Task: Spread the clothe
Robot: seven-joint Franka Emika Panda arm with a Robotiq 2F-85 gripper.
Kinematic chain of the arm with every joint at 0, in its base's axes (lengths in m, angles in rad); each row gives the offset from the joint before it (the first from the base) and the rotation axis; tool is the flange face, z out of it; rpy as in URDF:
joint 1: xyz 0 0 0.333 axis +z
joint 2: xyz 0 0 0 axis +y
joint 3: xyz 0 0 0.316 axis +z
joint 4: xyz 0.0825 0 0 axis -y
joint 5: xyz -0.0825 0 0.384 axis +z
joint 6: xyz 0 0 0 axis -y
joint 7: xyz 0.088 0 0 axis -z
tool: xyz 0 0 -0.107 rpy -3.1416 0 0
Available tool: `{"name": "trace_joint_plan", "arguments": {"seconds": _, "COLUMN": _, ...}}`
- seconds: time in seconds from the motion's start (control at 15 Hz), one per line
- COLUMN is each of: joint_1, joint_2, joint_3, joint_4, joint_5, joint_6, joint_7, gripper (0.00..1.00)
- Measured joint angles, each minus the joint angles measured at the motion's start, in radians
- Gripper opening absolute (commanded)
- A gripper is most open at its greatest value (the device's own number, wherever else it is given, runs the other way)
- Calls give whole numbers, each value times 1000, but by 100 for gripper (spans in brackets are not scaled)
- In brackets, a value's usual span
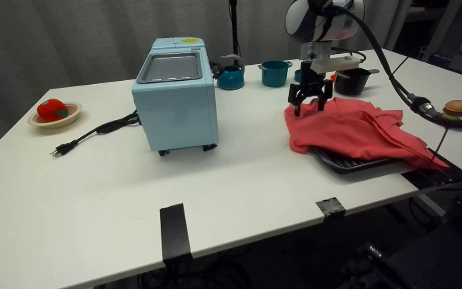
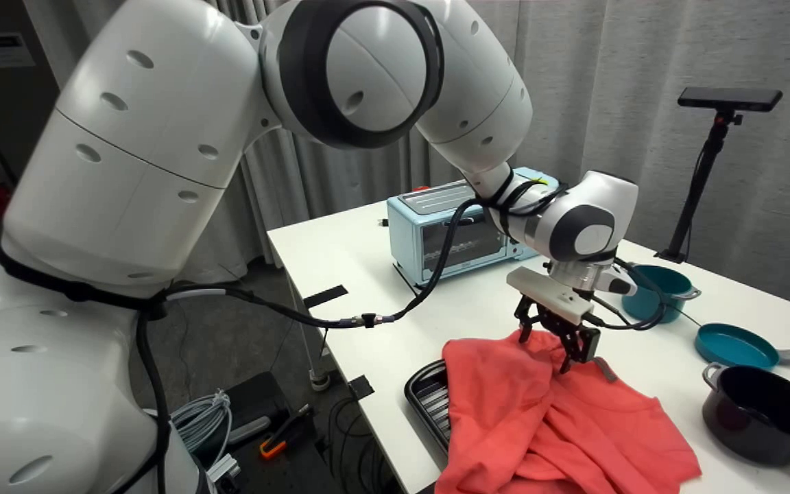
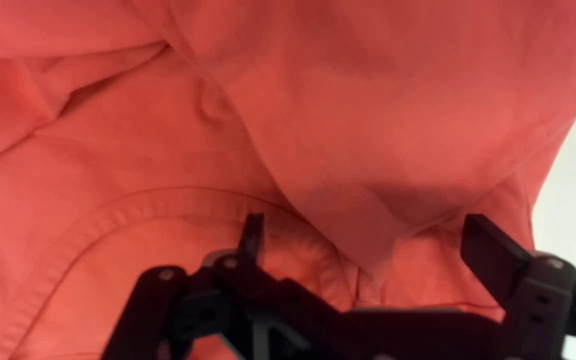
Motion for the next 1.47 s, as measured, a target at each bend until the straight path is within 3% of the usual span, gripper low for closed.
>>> {"name": "trace_joint_plan", "arguments": {"seconds": 0.07, "joint_1": 0, "joint_2": 0, "joint_3": 0, "joint_4": -2, "joint_5": 0, "joint_6": -9, "joint_7": 6, "gripper": 88}}
{"name": "trace_joint_plan", "arguments": {"seconds": 0.4, "joint_1": 3, "joint_2": 0, "joint_3": 0, "joint_4": -6, "joint_5": 0, "joint_6": -46, "joint_7": 34, "gripper": 44}}
{"name": "trace_joint_plan", "arguments": {"seconds": 0.8, "joint_1": 7, "joint_2": -14, "joint_3": 0, "joint_4": -6, "joint_5": 0, "joint_6": -51, "joint_7": 62, "gripper": 1}}
{"name": "trace_joint_plan", "arguments": {"seconds": 1.13, "joint_1": 9, "joint_2": -51, "joint_3": 0, "joint_4": -18, "joint_5": -2, "joint_6": -51, "joint_7": 67, "gripper": 1}}
{"name": "trace_joint_plan", "arguments": {"seconds": 1.47, "joint_1": 23, "joint_2": -180, "joint_3": 0, "joint_4": -140, "joint_5": -9, "joint_6": -51, "joint_7": 65, "gripper": 1}}
